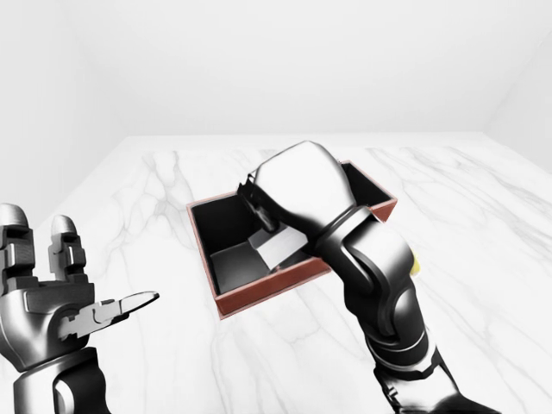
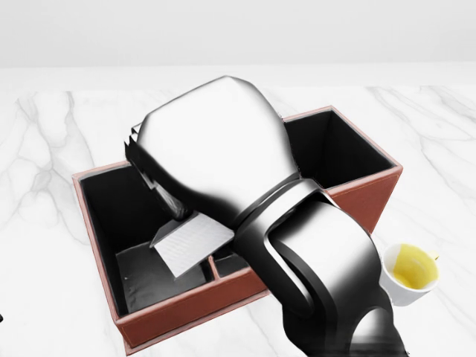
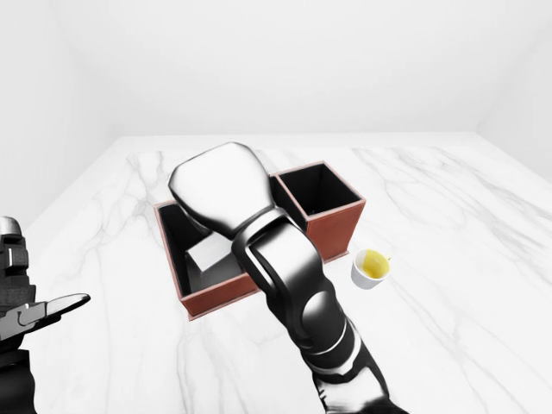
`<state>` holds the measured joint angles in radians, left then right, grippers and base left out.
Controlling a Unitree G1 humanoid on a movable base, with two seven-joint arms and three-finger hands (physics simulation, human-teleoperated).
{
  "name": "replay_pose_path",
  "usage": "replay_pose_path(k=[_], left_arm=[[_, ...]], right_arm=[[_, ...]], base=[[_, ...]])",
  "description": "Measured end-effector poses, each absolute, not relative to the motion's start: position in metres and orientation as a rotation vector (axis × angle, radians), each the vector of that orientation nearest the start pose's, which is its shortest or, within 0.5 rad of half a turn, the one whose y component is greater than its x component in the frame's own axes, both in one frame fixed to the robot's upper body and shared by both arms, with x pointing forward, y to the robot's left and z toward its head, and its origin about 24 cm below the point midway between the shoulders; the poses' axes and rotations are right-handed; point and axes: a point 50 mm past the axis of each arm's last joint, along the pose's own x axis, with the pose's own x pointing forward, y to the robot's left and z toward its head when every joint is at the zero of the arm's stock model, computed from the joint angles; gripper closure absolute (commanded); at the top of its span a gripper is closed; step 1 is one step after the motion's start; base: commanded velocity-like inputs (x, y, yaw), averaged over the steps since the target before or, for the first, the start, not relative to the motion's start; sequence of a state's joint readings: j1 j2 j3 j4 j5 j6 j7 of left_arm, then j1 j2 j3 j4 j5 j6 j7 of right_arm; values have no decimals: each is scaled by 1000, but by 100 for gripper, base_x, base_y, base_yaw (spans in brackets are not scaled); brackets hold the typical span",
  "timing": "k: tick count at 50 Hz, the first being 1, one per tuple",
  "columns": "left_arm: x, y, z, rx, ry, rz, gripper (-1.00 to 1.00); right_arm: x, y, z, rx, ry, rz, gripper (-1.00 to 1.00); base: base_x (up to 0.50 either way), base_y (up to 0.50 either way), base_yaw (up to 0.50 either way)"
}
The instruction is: Pick up the book and place it in the front compartment of the caddy.
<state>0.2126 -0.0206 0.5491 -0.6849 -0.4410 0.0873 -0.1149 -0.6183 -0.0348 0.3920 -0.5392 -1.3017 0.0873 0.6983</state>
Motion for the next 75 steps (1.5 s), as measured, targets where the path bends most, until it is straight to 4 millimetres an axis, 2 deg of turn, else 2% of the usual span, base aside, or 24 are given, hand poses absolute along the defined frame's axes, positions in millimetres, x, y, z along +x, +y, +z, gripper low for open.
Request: replay_pose_path(k=[10, 21, 50, 75], left_arm=[[160, 257, 150, -172, -491, 327, -100], [160, 258, 148, -173, -482, 328, -100], [158, 261, 147, -170, -479, 336, -100], [158, 260, 146, -174, -474, 335, -100]], right_arm=[[255, -32, 288, -1414, -762, 175, 100], [279, -38, 304, -1360, -700, 158, 100], [323, -40, 318, -1293, -604, 309, 100], [345, -46, 322, -1251, -533, 388, 100]], base=[[0, 0, 0], [0, 0, 0], [0, 0, 0], [0, 0, 0]])
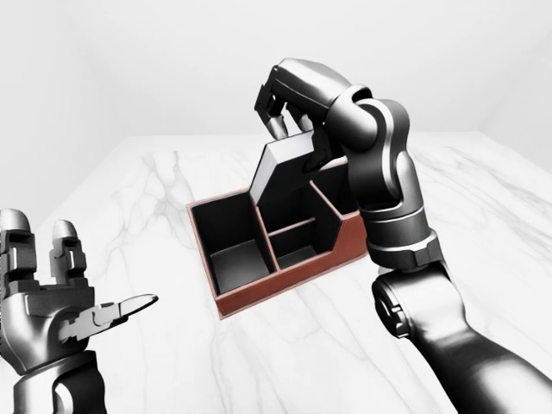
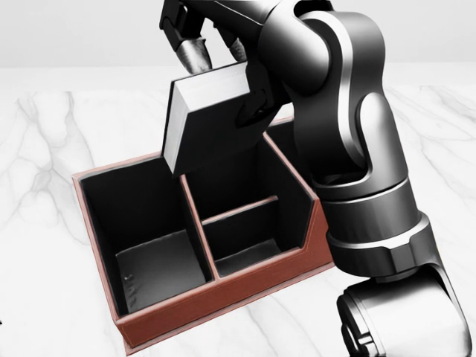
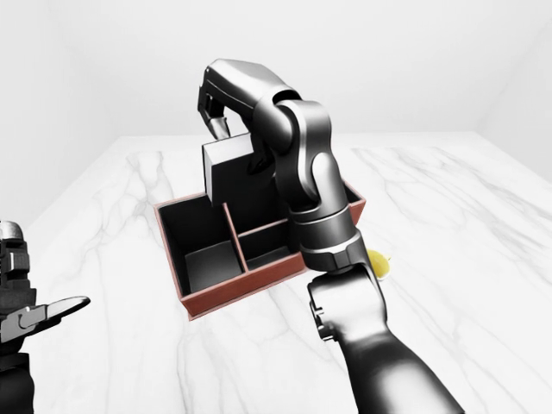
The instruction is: Pick up the book and place it in the front compartment of the caddy.
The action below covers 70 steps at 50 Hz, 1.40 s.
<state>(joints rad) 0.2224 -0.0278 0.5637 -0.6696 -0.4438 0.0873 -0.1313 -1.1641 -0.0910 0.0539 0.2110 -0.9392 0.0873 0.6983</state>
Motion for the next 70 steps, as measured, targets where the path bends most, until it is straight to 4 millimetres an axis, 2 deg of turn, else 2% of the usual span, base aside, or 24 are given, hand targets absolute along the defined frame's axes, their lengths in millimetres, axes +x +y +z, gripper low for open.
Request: replay_pose_path(k=[32, 70], left_arm=[[157, 258, 145, -174, -470, 332, -100], [157, 259, 143, -177, -462, 333, -100]], right_arm=[[354, -53, 318, -1232, -488, 408, 100], [380, -60, 267, -1210, -260, 506, 100]], base=[[0, 0, 0], [0, 0, 0]])
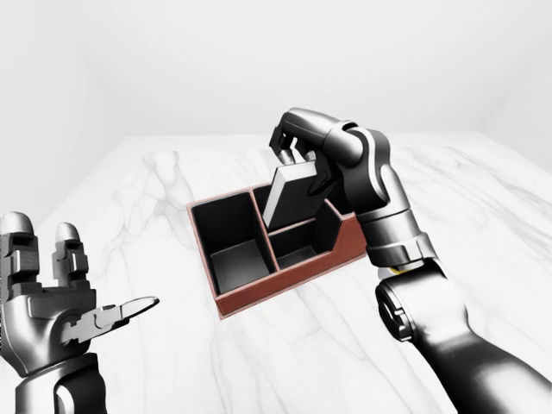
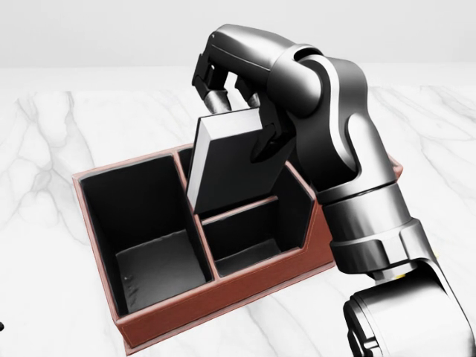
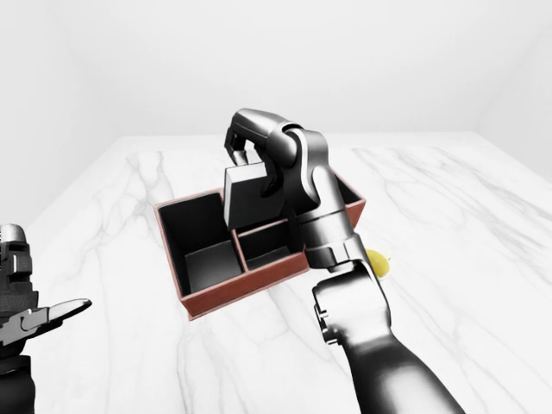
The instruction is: Pick up the book and place it in the front compartment of the caddy.
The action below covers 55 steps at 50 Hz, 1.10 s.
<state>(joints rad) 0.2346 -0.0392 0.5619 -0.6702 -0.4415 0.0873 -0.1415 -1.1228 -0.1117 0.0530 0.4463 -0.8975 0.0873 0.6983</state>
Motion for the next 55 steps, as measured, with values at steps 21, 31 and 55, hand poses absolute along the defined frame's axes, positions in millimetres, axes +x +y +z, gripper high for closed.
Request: replay_pose_path(k=[21, 31, 55], left_arm=[[156, 260, 138, -180, -441, 336, -100], [156, 261, 136, -182, -431, 335, -100], [156, 261, 133, -185, -423, 333, -100]], right_arm=[[404, -71, 261, -1136, -180, 444, 100], [411, -75, 258, -1118, -170, 388, 100], [413, -76, 245, -1121, -200, 293, 100]], base=[[0, 0, 0], [0, 0, 0], [0, 0, 0]])
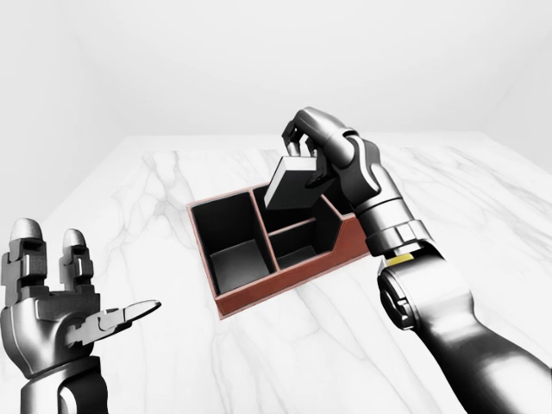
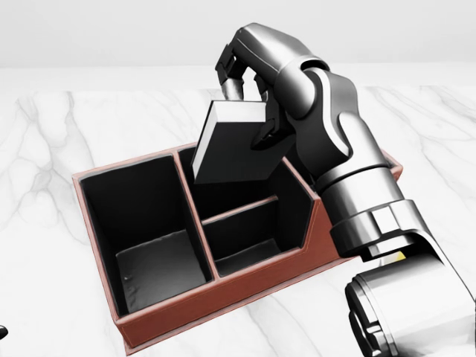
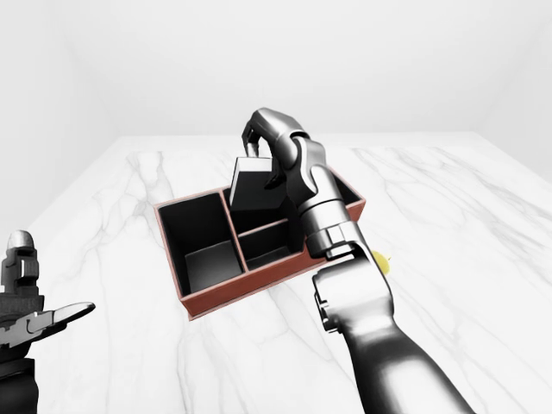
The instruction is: Pick up the book and place it in the front compartment of the caddy.
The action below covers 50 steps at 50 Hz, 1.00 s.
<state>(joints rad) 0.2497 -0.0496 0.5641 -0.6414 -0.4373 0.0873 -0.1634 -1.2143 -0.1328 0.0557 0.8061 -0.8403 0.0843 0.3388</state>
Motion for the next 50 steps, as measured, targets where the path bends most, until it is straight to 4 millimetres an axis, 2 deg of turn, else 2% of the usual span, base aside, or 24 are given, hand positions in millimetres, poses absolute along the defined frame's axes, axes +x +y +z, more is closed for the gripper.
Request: replay_pose_path(k=[12, 35, 50], left_arm=[[156, 261, 132, -187, -419, 334, -100], [156, 261, 127, -191, -397, 336, -100], [157, 260, 128, -186, -396, 332, -100]], right_arm=[[416, -75, 241, -1156, -238, 254, 100], [421, -69, 218, -1171, -262, 249, 100], [423, -70, 214, -1200, -271, 201, 100]], base=[[0, 0, 0], [0, 0, 0], [0, 0, 0]])
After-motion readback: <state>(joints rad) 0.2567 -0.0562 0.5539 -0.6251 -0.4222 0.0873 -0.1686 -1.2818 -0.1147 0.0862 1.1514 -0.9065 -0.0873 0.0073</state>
